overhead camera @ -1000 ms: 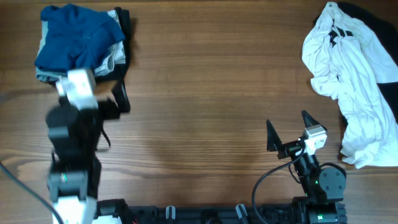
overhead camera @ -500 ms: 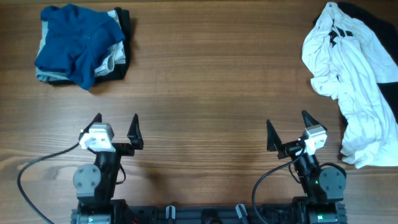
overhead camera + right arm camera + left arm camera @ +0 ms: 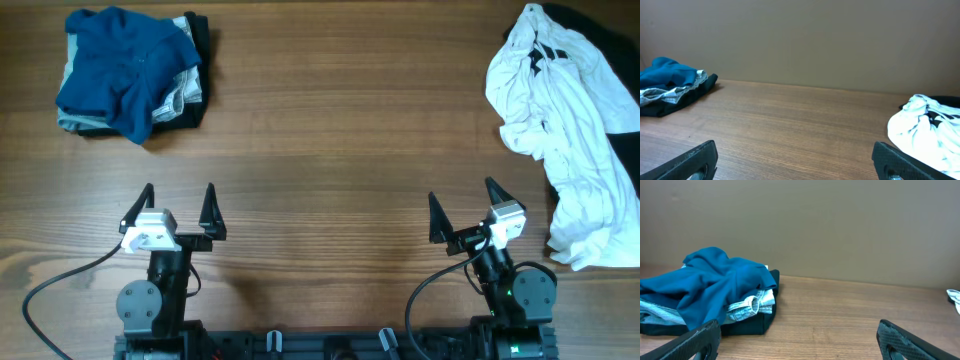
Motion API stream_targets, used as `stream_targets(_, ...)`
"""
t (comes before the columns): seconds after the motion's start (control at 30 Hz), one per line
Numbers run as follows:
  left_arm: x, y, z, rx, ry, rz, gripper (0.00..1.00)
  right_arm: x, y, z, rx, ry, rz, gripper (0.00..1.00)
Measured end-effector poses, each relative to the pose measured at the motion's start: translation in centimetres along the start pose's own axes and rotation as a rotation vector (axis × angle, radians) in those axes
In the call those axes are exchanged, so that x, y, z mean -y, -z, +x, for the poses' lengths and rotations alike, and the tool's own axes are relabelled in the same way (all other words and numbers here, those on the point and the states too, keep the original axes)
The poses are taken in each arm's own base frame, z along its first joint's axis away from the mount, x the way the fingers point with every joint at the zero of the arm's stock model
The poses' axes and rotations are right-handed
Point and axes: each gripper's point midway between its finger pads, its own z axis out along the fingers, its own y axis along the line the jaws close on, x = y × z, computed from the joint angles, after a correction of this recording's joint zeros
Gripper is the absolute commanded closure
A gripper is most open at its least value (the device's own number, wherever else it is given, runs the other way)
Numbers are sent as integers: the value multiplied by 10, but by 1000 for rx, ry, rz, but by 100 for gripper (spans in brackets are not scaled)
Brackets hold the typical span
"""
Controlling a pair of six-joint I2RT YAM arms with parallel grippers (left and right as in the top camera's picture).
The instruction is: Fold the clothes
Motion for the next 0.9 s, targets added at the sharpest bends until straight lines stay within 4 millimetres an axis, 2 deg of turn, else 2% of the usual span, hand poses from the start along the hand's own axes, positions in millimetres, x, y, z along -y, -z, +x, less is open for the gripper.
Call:
stream_targets(0.13,-2,-1,-3,37,-2,-6,0,0,0,0,0,0,0,0)
stream_targets(0.33,-5,-3,22,-30,2,-16,0,0,0,0,0,0,0,0)
stream_targets(0.43,-8,-2,43,-114,8,-29,0,0,0,0,0,0,0,0)
stream_targets(0.9,-8,-2,43,-113,8,-29,0,0,0,0,0,0,0,0)
